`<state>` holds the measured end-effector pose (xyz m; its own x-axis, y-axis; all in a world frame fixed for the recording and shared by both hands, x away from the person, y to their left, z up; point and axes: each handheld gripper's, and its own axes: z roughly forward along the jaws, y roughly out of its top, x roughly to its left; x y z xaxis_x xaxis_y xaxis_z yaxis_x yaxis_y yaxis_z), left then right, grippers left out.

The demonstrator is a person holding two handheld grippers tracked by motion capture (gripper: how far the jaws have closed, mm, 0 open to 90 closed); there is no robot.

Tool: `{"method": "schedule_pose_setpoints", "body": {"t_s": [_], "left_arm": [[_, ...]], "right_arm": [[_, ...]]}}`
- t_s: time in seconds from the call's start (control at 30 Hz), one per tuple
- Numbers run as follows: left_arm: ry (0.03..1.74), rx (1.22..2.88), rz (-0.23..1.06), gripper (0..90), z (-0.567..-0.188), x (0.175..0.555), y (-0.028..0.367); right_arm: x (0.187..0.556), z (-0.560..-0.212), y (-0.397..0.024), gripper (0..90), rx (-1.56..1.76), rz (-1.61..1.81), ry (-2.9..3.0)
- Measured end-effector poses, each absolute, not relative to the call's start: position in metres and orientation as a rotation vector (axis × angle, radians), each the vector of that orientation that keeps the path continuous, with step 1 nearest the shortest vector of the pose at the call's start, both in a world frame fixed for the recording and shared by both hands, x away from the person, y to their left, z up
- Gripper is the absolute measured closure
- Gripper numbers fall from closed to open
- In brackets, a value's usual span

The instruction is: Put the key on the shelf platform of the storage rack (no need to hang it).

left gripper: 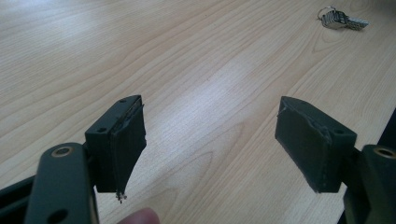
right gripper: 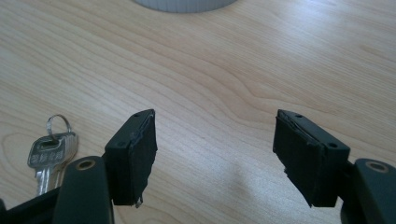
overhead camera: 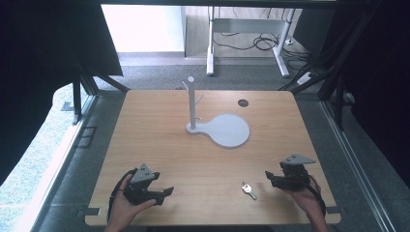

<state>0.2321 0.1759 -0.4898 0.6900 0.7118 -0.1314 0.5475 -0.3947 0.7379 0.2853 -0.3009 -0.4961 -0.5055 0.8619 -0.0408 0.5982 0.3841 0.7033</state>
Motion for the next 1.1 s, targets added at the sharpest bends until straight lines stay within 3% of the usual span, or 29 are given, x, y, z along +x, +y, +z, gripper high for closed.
{"method": "schedule_pose_setpoints", "body": {"t_s": [0.8, 1.1], "left_arm": [[0.957, 2.101, 0.253, 24.7, -0.491, 0.231, 0.173], [0.955, 2.099, 0.249, 24.8, -0.492, 0.231, 0.173]], "right_arm": [[0.287, -0.456, -0.259, 34.8, 1.162, 0.786, 2.486], [0.293, -0.456, -0.233, 46.1, 1.117, 0.685, 2.628]]}}
